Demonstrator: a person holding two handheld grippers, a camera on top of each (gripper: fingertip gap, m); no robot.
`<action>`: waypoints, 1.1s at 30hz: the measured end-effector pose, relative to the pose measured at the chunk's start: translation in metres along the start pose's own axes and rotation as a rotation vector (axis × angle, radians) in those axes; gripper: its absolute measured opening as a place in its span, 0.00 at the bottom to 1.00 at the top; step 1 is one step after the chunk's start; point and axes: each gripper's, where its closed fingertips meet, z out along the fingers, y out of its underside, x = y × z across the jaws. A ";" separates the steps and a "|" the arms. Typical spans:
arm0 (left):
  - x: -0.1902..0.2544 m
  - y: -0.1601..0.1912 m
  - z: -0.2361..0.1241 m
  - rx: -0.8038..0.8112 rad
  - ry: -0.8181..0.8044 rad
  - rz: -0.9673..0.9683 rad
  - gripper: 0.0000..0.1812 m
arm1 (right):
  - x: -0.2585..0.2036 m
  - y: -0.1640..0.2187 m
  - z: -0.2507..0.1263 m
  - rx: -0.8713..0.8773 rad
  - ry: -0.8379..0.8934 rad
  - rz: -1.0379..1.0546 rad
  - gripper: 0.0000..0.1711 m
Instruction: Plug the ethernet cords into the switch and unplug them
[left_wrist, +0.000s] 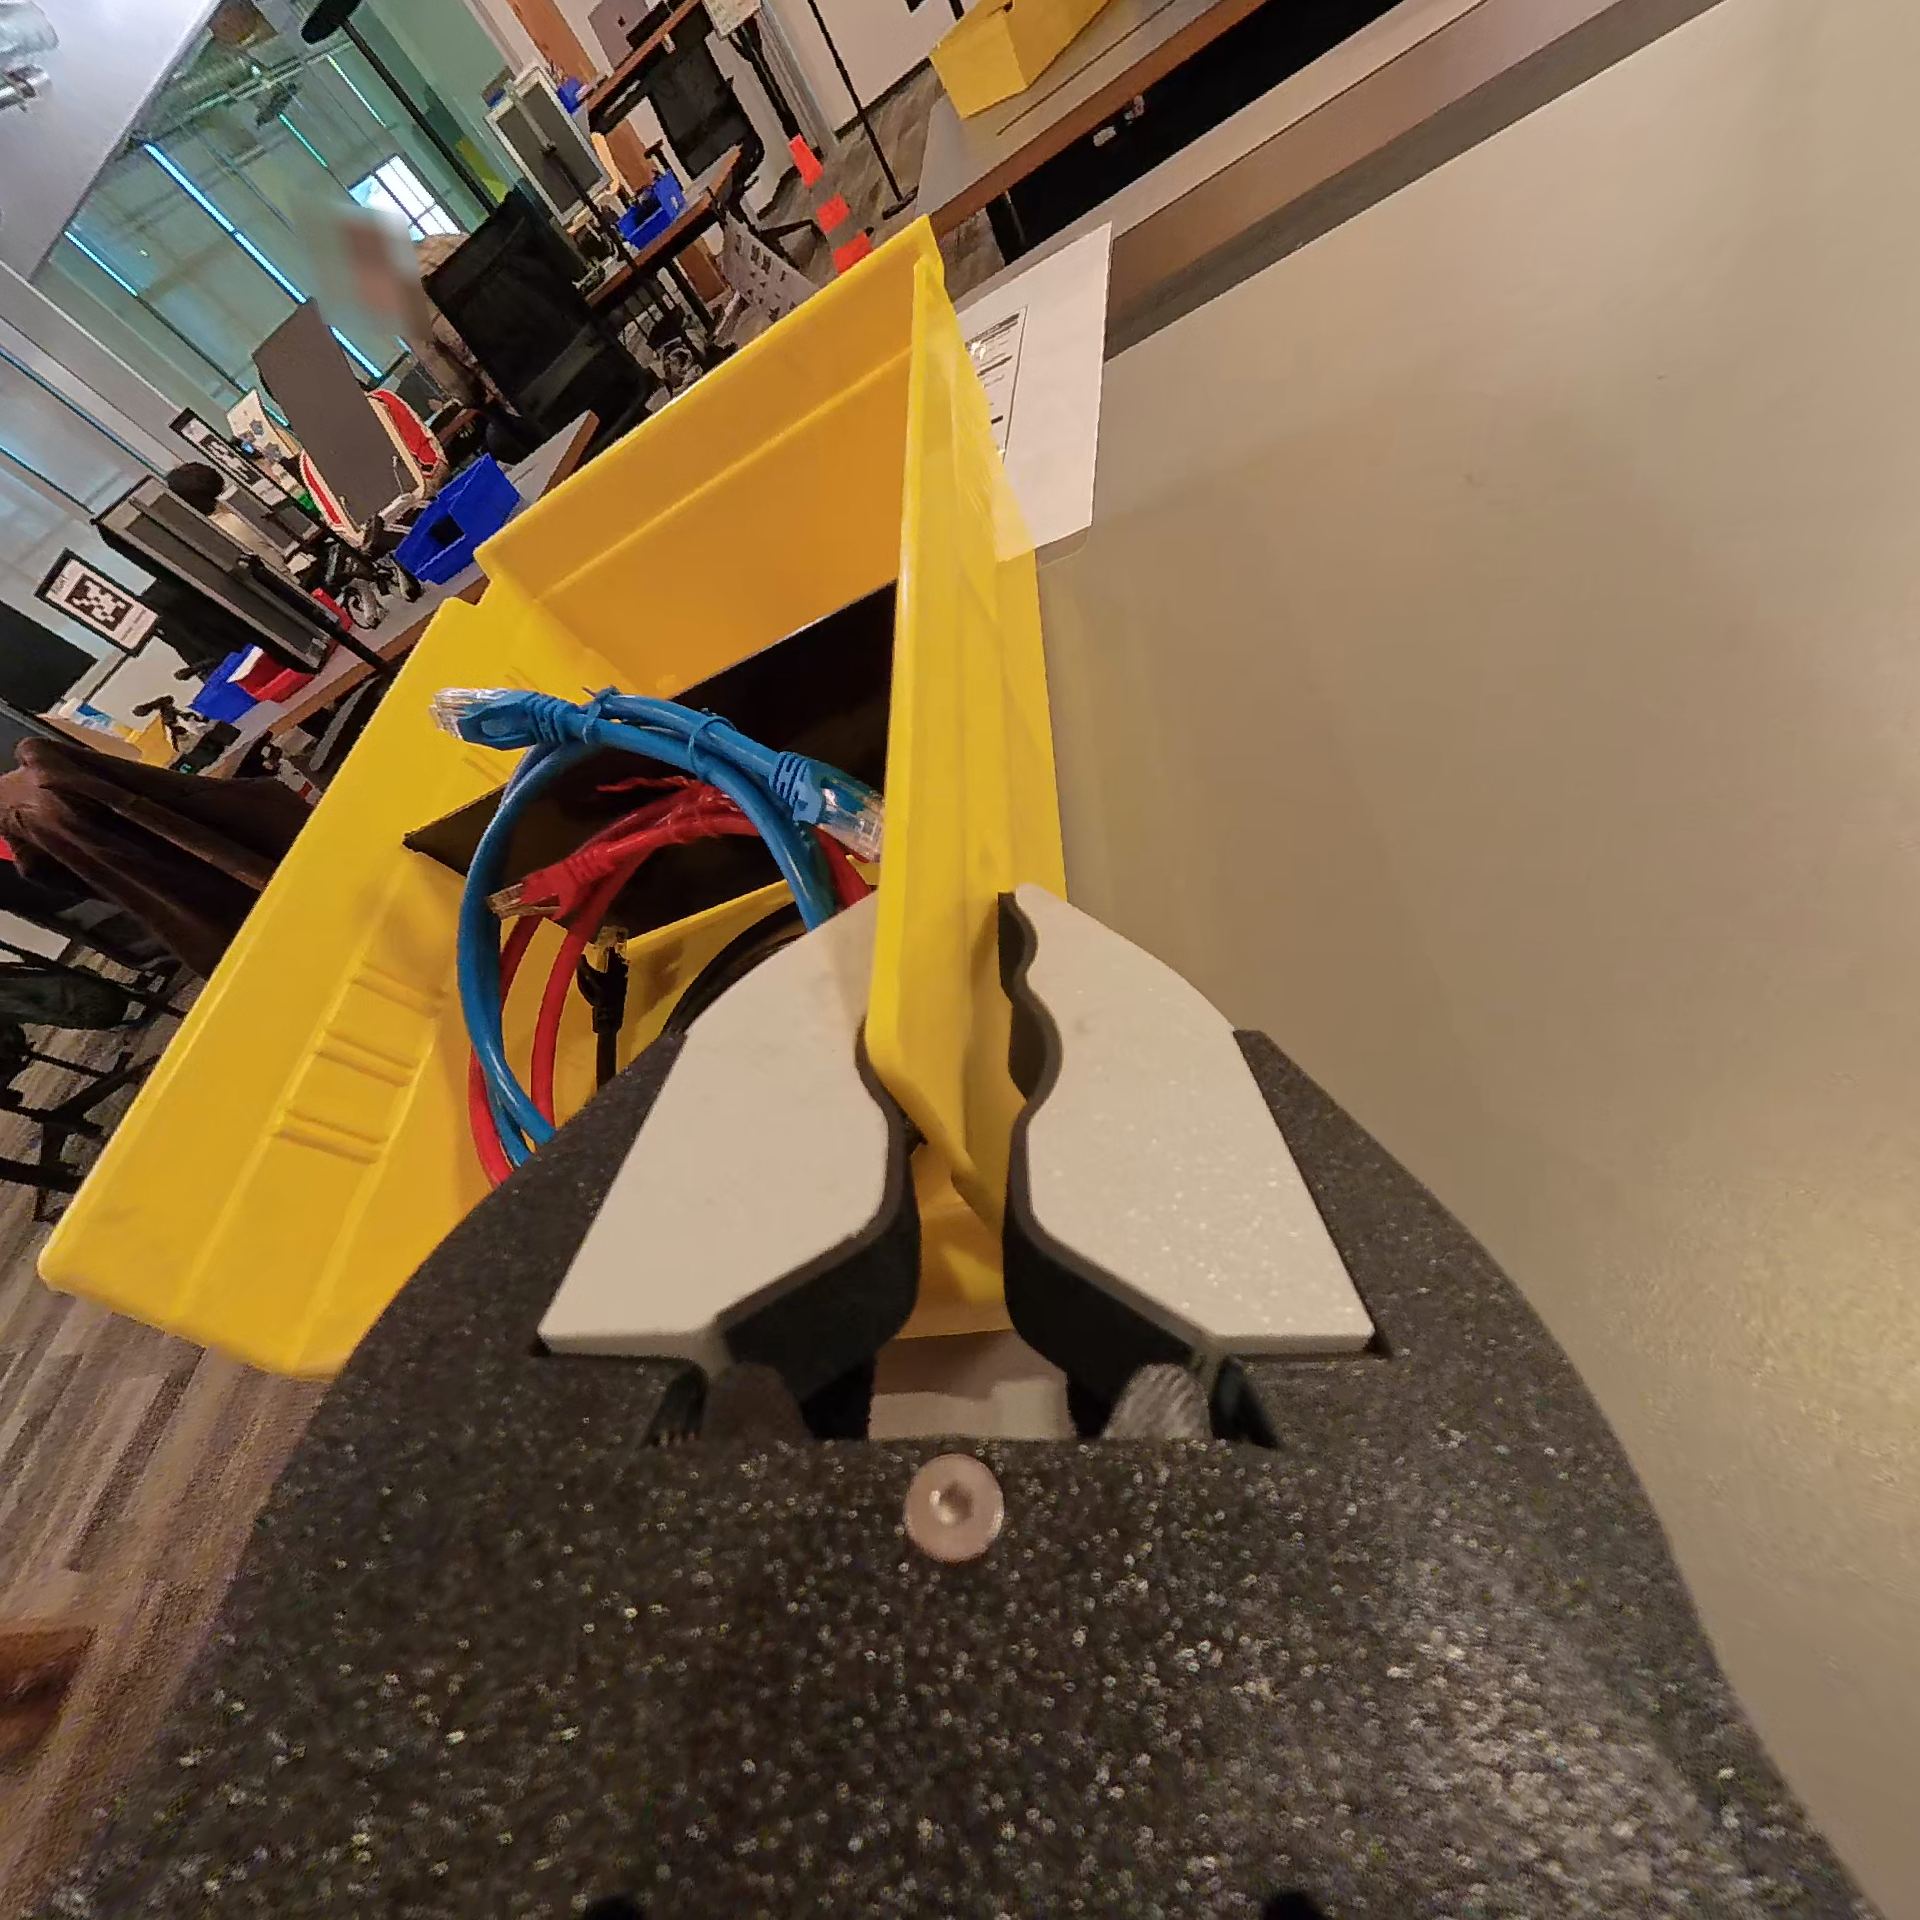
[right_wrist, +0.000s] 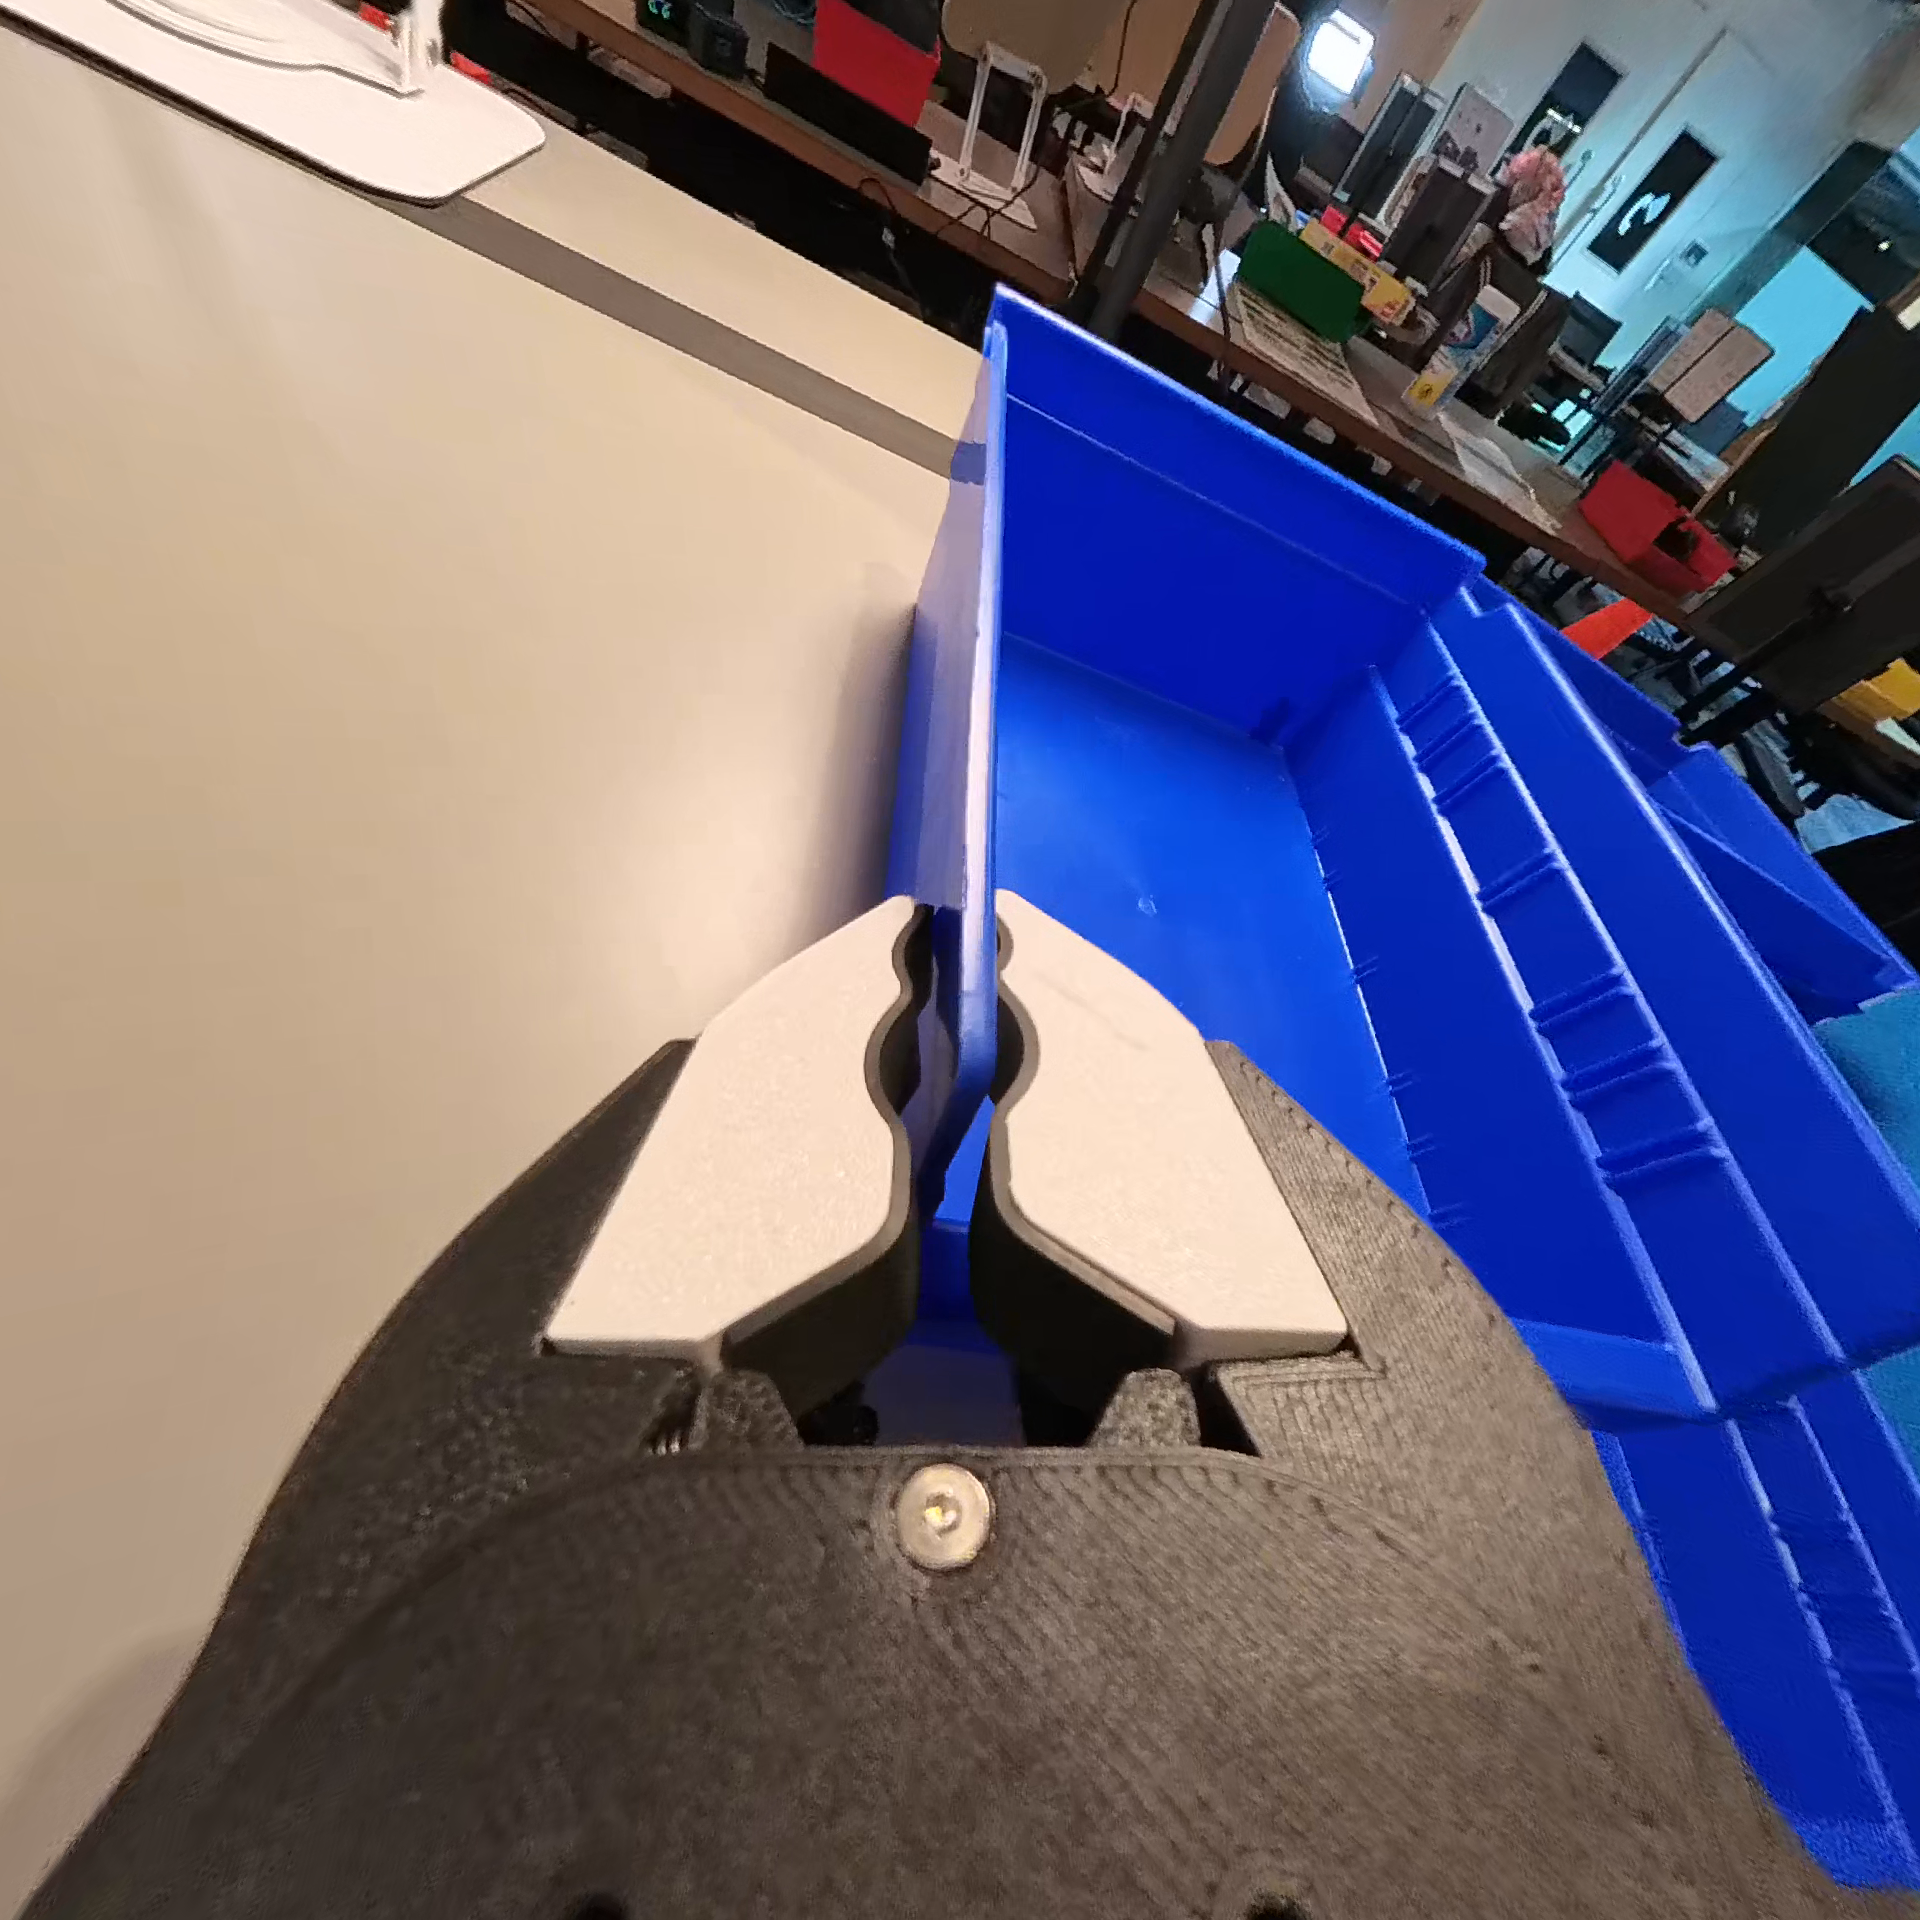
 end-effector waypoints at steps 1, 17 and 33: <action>0.000 0.000 0.000 0.000 0.001 0.000 0.07 | -0.001 0.000 0.000 0.002 0.003 -0.012 0.04; -0.020 -0.054 -0.093 0.134 0.348 -0.174 0.31 | -0.032 0.031 -0.084 -0.121 -0.152 -0.028 0.18; -0.070 -0.008 0.052 -0.303 0.351 -0.497 0.25 | -0.146 0.012 -0.033 -0.136 -0.443 -0.242 0.09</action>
